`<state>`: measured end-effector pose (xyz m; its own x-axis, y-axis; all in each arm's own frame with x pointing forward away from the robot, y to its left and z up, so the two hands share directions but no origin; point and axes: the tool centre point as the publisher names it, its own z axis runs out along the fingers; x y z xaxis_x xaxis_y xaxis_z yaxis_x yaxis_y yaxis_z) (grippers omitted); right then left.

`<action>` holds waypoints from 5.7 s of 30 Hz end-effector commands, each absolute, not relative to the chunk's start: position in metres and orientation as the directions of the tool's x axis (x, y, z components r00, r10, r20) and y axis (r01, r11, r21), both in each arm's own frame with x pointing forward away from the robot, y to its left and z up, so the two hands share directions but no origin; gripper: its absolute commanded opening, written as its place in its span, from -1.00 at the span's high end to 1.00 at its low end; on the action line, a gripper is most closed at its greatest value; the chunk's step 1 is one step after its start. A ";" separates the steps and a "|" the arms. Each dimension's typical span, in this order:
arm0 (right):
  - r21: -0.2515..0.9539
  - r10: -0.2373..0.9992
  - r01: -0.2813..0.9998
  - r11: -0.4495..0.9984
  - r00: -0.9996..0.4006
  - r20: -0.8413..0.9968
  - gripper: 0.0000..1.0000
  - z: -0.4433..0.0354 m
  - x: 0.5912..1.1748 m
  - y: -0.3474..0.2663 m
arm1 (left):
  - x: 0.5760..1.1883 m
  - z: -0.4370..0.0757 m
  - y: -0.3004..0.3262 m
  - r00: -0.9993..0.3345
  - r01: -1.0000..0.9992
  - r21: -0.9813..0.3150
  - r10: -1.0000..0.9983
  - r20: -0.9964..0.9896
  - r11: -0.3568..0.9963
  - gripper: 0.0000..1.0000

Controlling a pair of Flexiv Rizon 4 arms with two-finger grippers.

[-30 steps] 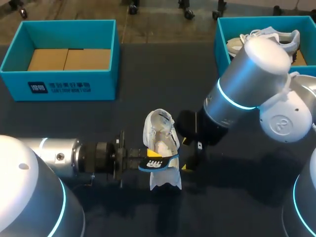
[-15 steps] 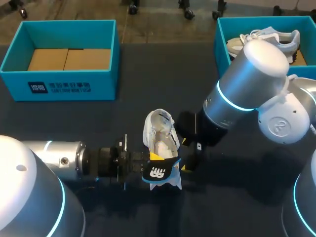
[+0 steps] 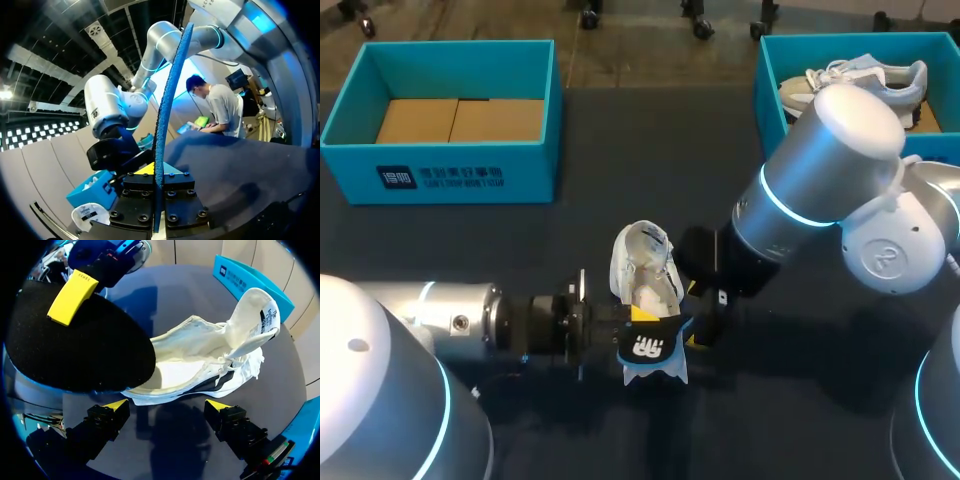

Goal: Take the shoe out of the shoebox, open the shoe tongue, remove and reinsert the insole, then place the shoe into the shoebox

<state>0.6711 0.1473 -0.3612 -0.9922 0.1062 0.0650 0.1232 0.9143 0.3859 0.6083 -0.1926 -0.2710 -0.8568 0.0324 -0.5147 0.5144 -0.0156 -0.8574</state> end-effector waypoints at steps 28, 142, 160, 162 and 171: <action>0.386 0.107 0.124 0.914 -0.992 0.064 -1.00 -0.363 0.671 0.148 | 0.625 -0.297 -0.203 -0.872 0.490 -0.871 0.040 -0.489 0.027 1.00; 0.386 0.107 0.124 0.914 -0.992 0.064 -1.00 -0.363 0.671 0.148 | 0.647 -0.324 -0.197 -0.793 0.608 -0.786 0.061 -0.606 0.111 0.49; 0.386 0.107 0.124 0.914 -0.992 0.064 -1.00 -0.363 0.671 0.148 | 0.652 -0.333 -0.207 -0.702 0.708 -0.680 0.085 -0.707 0.189 1.00; 0.386 0.107 0.124 0.914 -0.992 0.064 -1.00 -0.363 0.671 0.148 | 0.655 -0.336 -0.206 -0.701 0.709 -0.676 0.089 -0.708 0.200 1.00; 0.386 0.107 0.124 0.914 -0.992 0.064 -1.00 -0.363 0.671 0.148 | 0.671 -0.344 -0.203 -0.711 0.694 -0.677 0.088 -0.698 0.245 1.00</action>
